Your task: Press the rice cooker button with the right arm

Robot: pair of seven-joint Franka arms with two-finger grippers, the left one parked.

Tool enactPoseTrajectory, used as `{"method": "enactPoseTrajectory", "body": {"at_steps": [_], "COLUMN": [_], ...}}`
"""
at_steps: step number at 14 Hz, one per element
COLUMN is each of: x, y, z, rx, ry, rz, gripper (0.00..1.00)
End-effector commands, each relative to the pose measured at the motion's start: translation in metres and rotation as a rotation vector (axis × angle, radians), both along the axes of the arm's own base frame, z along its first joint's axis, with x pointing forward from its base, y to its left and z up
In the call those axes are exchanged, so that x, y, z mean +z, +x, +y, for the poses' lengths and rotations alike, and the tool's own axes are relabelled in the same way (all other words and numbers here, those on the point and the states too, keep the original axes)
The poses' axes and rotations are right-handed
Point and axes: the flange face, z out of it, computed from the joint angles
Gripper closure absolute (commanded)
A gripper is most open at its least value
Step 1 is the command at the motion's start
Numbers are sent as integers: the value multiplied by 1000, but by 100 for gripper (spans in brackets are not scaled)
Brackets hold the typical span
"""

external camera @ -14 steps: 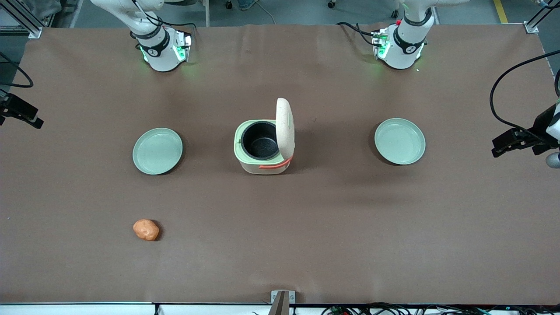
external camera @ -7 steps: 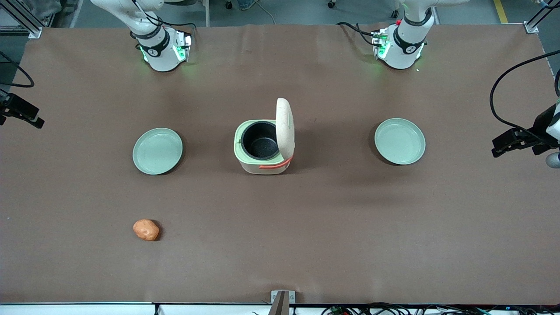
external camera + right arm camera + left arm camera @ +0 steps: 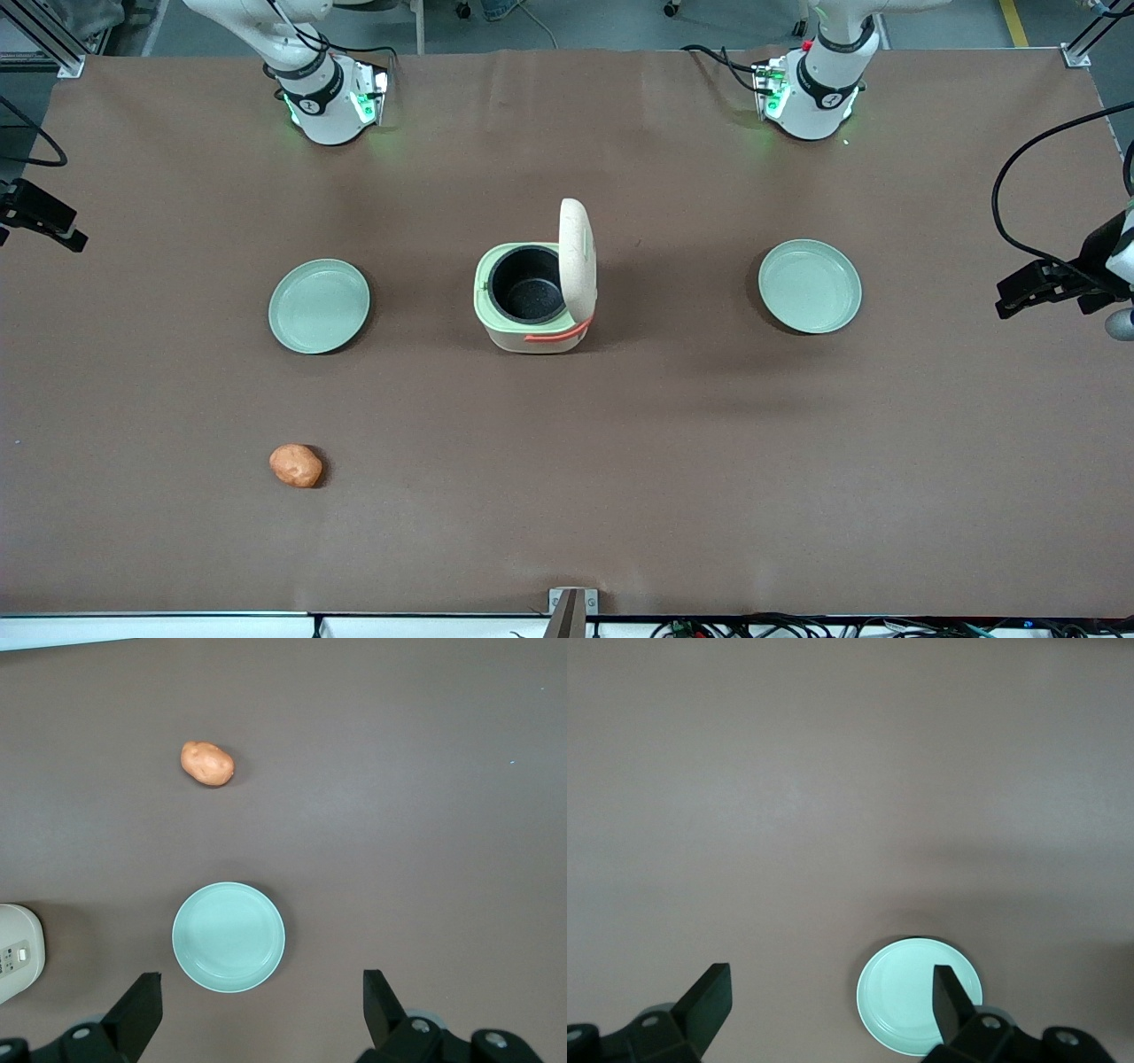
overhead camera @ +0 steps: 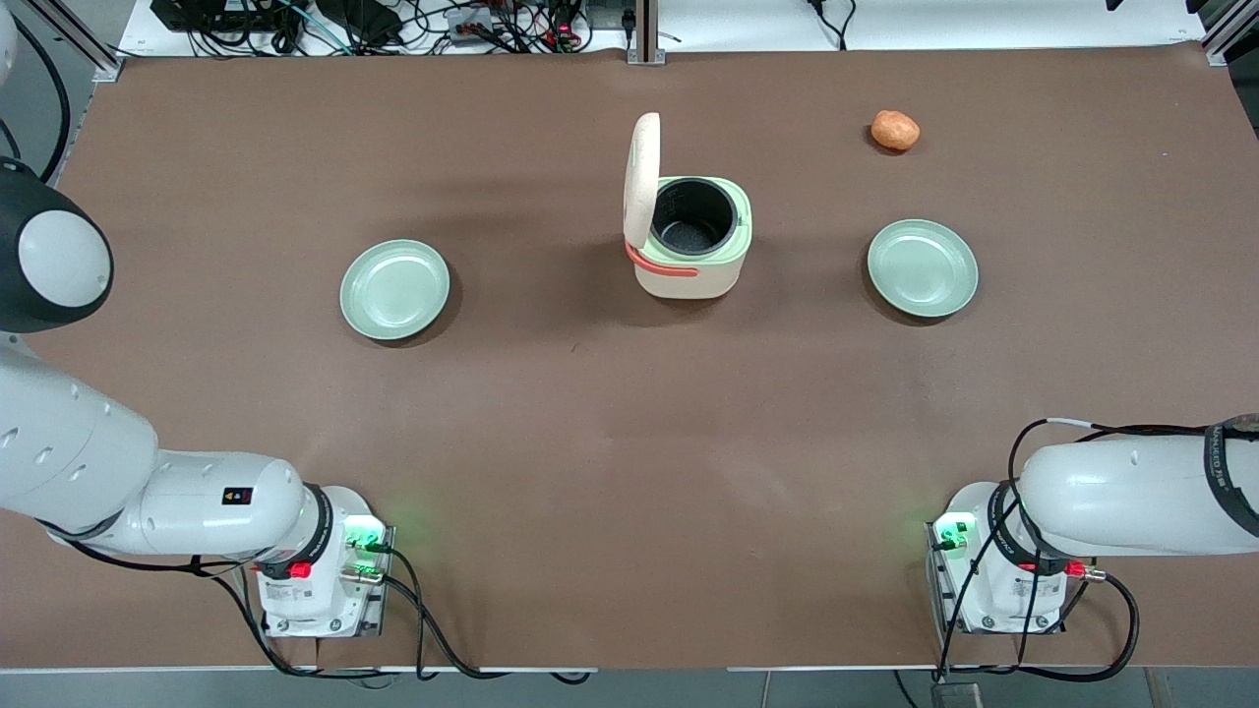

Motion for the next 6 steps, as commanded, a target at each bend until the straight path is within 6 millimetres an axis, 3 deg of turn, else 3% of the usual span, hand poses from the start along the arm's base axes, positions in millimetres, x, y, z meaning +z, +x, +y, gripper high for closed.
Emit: {"method": "enactPoseTrajectory", "body": {"at_steps": [1,6], "x": [2,1], "y": [-11,-11], "z": [0,-4], "rx": [13,26], "ry": [-8,-15], "rz": [-1,3], "gripper": [0,0]}}
